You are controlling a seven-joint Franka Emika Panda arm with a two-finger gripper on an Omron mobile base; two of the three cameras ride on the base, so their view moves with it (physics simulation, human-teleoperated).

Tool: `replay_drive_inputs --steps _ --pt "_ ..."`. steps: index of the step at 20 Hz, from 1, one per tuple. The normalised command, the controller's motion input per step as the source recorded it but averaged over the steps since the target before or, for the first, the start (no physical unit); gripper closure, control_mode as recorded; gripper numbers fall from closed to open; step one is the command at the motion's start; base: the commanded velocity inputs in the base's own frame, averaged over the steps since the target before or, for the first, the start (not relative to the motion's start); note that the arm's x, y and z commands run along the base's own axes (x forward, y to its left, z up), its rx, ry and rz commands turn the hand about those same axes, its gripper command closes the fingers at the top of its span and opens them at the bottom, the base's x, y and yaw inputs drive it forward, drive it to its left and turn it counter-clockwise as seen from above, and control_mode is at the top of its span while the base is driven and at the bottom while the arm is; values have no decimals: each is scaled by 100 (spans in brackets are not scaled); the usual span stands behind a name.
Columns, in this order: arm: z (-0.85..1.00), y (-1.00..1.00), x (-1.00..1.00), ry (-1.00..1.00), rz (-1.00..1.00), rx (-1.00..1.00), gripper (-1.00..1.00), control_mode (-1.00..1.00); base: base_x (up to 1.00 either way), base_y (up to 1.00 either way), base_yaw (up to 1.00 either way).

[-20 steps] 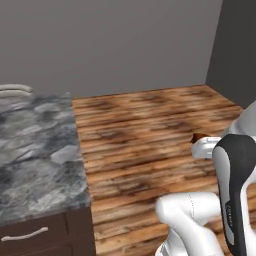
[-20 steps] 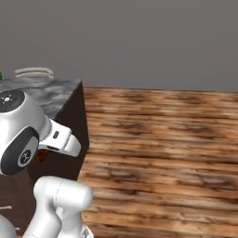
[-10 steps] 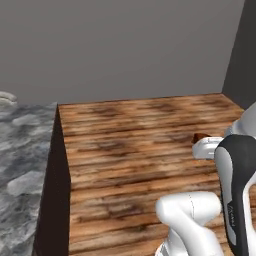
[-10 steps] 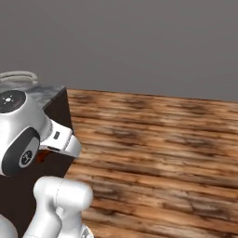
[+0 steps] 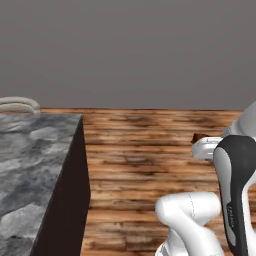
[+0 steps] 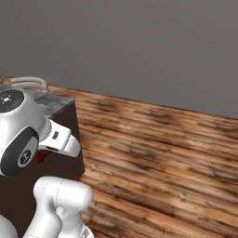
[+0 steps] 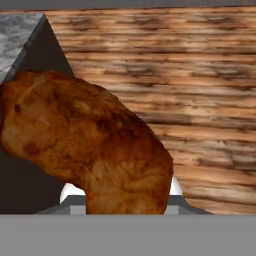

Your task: Gather the broccoli and squash from the fridge and place them on a tray on the dining counter. Then gather the chicken drumsticks from the fridge and place them on the other tray.

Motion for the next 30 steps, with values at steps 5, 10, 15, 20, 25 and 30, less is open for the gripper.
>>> replay_drive_inputs --steps 5,10,15,20,25,30 --pt "0 0 0 0 0 0 100 100 94 -35 38" --pt "0 0 0 0 0 0 100 100 93 -36 38" --pt "0 0 0 0 0 0 100 100 92 -37 38" --pt "0 0 0 0 0 0 100 100 91 -39 38" --pt "0 0 0 0 0 0 100 100 91 -40 37" --pt "0 0 0 0 0 0 100 100 92 -40 37"
